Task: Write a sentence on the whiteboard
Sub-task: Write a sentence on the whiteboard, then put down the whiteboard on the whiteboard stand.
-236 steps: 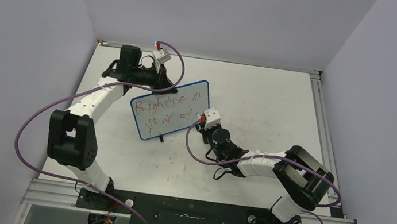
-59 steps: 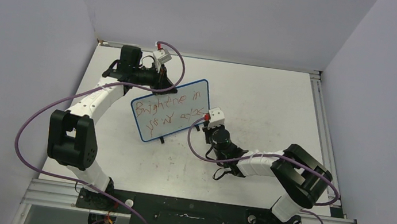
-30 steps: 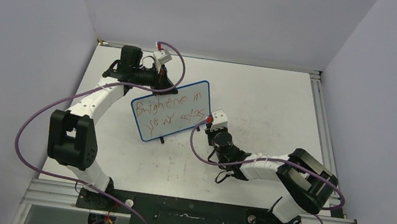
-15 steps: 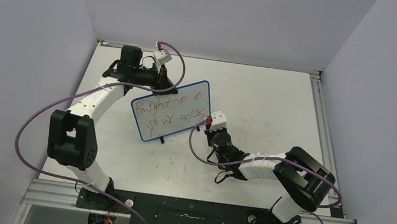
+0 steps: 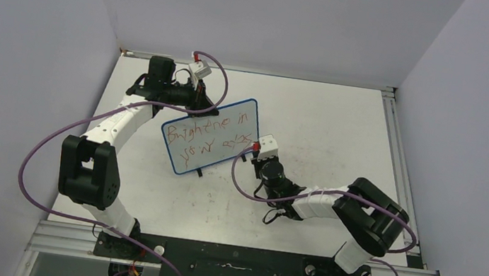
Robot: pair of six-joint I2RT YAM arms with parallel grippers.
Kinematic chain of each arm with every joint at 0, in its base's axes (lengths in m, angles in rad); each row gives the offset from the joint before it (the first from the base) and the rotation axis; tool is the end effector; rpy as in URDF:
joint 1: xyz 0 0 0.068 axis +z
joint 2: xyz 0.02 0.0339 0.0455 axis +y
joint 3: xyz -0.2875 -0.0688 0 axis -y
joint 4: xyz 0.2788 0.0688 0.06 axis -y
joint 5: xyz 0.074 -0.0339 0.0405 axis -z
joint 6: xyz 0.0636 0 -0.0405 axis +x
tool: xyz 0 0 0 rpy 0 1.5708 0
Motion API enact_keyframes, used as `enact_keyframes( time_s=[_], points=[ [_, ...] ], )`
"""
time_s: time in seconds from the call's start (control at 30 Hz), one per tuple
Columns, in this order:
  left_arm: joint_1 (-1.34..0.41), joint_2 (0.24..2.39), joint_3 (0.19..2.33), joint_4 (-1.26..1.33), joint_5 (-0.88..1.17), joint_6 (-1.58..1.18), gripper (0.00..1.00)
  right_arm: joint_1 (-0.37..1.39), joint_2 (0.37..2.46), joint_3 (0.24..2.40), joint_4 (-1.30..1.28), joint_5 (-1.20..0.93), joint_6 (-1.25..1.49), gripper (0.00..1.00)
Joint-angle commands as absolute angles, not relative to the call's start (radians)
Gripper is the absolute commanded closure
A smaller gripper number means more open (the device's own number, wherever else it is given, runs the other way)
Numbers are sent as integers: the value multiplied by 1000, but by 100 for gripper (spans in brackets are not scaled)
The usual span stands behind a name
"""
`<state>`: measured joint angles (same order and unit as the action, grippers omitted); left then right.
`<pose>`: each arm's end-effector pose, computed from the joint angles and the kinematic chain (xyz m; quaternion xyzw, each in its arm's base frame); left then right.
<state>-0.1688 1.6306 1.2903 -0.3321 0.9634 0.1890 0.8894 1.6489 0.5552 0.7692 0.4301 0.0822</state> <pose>0.3918 -0.1197 0.2953 0.3400 0.7498 -0.4134 0.3890 0.2402 0.2541 0.1380 -0.1970 0.7785 0.1130 0.5851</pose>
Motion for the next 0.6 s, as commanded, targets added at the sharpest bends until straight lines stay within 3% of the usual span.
enact_keyframes(
  time_s=[0.0,0.17,0.37,0.57],
  points=[
    [-182,1666,1259,-494,982,198,100,883,1529,525,834,446,76,95],
    [-174,1673,1259,-490,951,197,96,883,1341,428,803,487,104,95],
    [-173,1673,1256,-487,922,196,66,882,1139,370,744,531,106,95],
    [-172,1649,1246,-471,893,191,47,881,1038,367,697,536,119,95]
  ],
)
